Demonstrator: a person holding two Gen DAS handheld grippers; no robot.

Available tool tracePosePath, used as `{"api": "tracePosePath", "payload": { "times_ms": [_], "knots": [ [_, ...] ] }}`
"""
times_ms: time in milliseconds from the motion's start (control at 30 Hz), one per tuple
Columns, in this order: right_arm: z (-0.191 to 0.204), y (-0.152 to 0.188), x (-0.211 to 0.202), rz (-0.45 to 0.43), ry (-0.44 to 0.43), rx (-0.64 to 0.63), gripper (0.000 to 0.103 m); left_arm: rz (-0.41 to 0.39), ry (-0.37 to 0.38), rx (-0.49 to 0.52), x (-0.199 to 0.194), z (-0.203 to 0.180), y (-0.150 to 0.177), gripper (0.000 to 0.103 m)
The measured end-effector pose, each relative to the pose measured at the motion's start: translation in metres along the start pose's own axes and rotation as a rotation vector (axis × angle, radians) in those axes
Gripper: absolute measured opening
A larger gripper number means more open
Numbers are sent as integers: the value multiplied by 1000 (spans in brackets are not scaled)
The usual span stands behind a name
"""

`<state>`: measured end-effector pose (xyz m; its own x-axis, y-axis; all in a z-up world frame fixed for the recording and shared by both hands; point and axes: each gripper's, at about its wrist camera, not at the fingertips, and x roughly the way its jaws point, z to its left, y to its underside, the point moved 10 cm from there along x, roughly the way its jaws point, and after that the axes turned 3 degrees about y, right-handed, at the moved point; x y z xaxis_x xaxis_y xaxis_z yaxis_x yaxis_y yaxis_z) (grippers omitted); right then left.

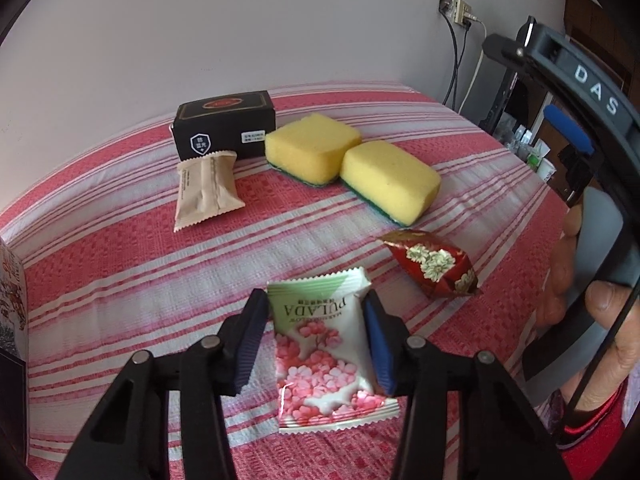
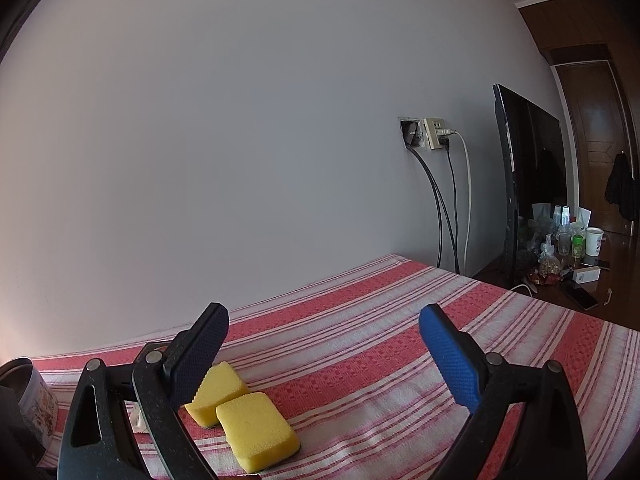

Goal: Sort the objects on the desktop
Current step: 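Grasp the PULADA candy pack with the left tool while the right tool grasps the brown snack bag, then carry both packs over the silver tin and open both tools to release them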

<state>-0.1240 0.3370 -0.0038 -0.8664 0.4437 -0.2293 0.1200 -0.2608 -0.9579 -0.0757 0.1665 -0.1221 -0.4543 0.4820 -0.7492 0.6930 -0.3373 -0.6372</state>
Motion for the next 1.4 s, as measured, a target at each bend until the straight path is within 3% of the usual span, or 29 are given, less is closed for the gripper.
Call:
{"api": "tracePosePath", "payload": {
  "times_ms": [100,200,300,400,533,633,767,900,967,1000,1033,1067,1200,1400],
  "knots": [
    [-3,2,2,8,6,12,98,-87,3,-84,-15,18,-9,48],
    [-7,4,0,14,10,27,98,-207,-118,-59,-39,35,-22,48],
    [-7,14,0,89,-24,65,98,-287,-222,-37,-56,48,-29,48],
    [2,34,-5,214,-127,84,98,-291,-226,-69,-59,57,-31,48],
    [24,67,-18,382,-249,9,98,-281,-200,-92,-56,58,-30,48],
    [38,84,-25,447,-283,-54,97,-287,-215,-79,-57,57,-30,48],
    [51,107,-24,534,-270,-150,81,-284,-230,-95,-57,63,-29,48],
    [49,129,-15,609,-245,-163,76,-272,-230,-114,-56,68,-26,48],
    [49,137,-11,656,-253,-151,60,-269,-231,-115,-55,68,-26,48],
    [48,138,-10,660,-244,-151,57,-267,-231,-112,-55,67,-26,48],
    [48,136,-11,653,-244,-157,46,-265,-230,-110,-55,66,-25,48],
    [50,138,-11,660,-249,-174,42,-265,-229,-106,-55,65,-25,48],
    [53,135,-14,646,-252,-195,41,-273,-224,-110,-58,65,-26,48],
    [64,112,-29,528,-274,-183,41,-293,-213,-132,-65,70,-28,48]
  ]
}}
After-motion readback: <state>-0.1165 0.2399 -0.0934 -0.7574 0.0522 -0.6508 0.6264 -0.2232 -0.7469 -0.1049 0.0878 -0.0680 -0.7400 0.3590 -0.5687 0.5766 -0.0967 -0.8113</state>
